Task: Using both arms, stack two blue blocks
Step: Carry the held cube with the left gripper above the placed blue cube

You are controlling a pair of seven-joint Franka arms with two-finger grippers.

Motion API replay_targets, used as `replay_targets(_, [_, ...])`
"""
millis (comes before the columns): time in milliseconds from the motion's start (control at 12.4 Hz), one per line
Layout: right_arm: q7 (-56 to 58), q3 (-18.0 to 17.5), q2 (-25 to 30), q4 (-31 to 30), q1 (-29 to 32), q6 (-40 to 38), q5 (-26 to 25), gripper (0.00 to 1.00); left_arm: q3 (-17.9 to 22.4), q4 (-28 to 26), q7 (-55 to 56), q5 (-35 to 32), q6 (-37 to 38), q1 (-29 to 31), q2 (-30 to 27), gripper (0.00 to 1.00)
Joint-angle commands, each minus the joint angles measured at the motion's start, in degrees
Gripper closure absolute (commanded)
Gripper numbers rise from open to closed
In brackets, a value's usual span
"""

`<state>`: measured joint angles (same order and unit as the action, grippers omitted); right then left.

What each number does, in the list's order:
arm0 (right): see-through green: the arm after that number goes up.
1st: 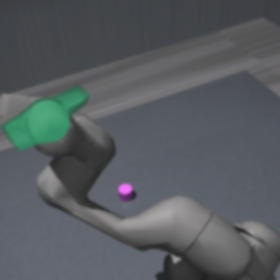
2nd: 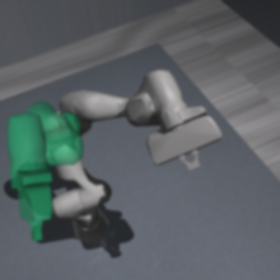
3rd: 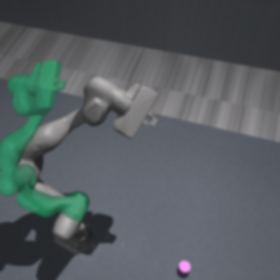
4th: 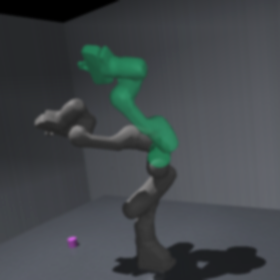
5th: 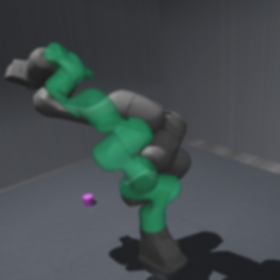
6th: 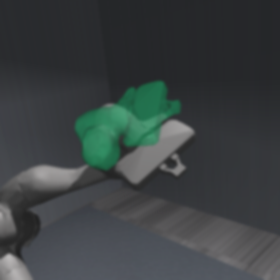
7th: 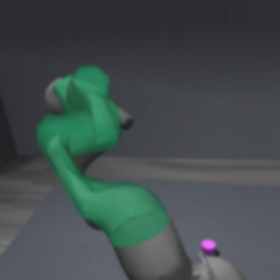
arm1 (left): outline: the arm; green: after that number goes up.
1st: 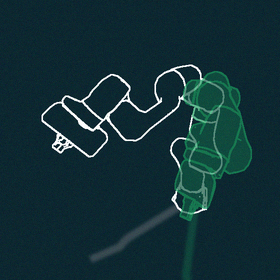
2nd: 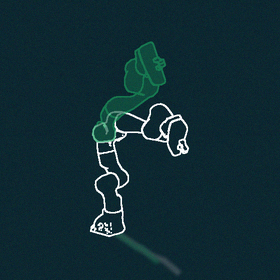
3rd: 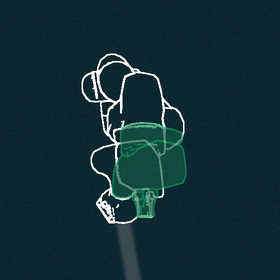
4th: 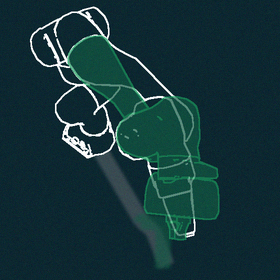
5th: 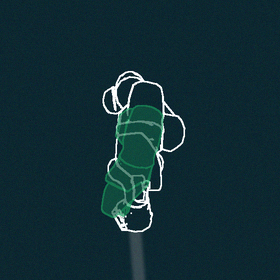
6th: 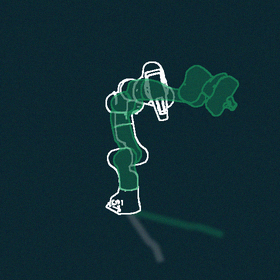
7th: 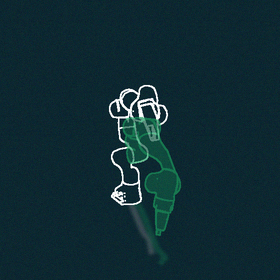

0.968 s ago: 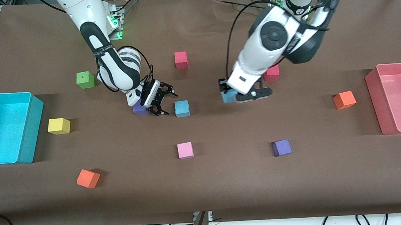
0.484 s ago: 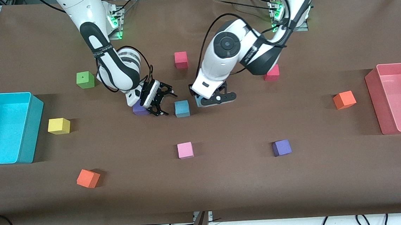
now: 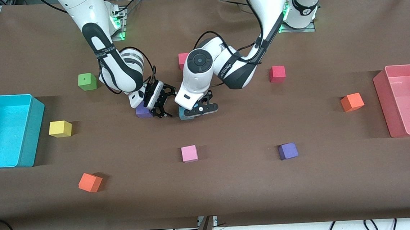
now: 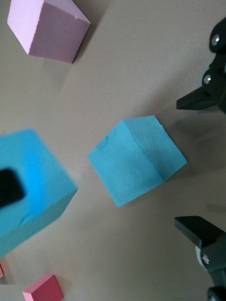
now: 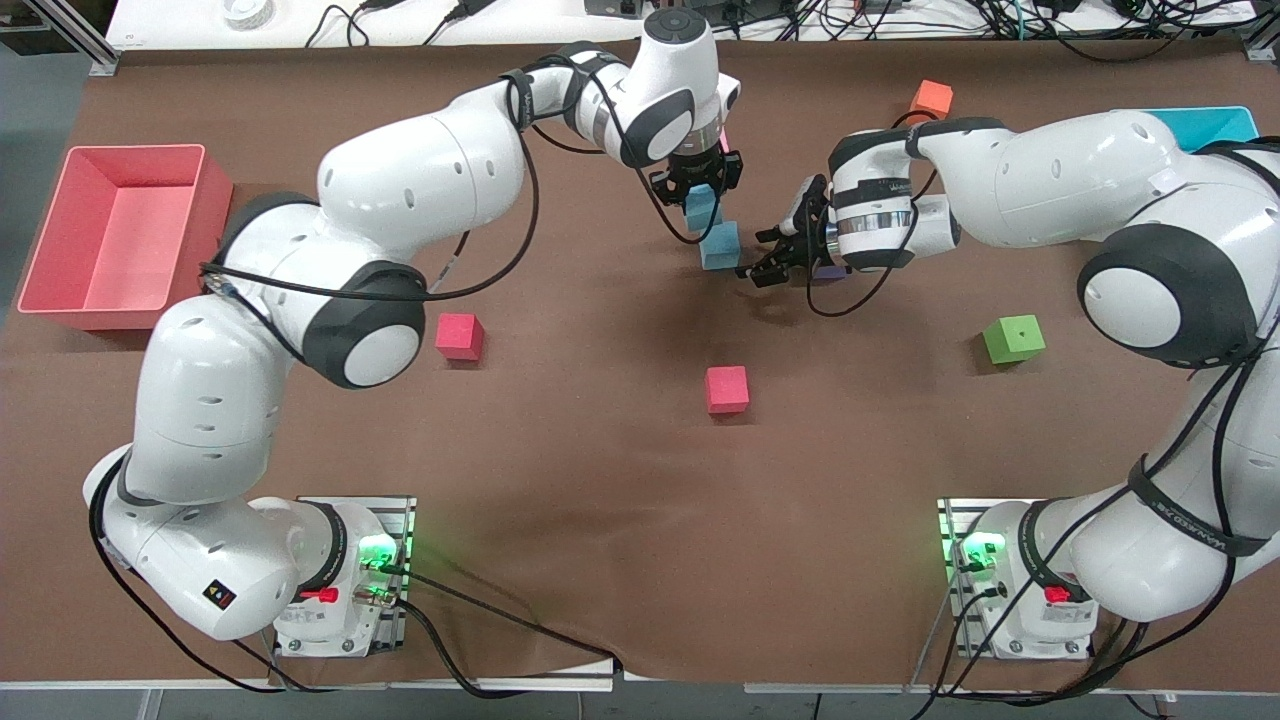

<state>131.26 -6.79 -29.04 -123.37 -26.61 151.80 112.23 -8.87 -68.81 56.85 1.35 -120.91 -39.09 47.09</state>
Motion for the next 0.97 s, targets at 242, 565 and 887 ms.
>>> replay_targets(242, [1.63,-0.32,0.03,-0.03,-0.81,0.52,1.5,0.0,1.75,5.27,1.34,-1.26,-2.49,-3.71,4.94,1.0])
replay_targets(565, [1.63,-0.32,0.03,0.06,-0.81,0.52,1.59,0.0,1.75,4.22,1.16,-1.17,-2.31,-4.42,5.29,1.0])
replay_targets(887, [1.63,-0.32,0.03,-0.03,-0.81,0.52,1.59,0.0,1.67,3.43,0.9,-1.0,-2.31,-4.59,5.29,0.7])
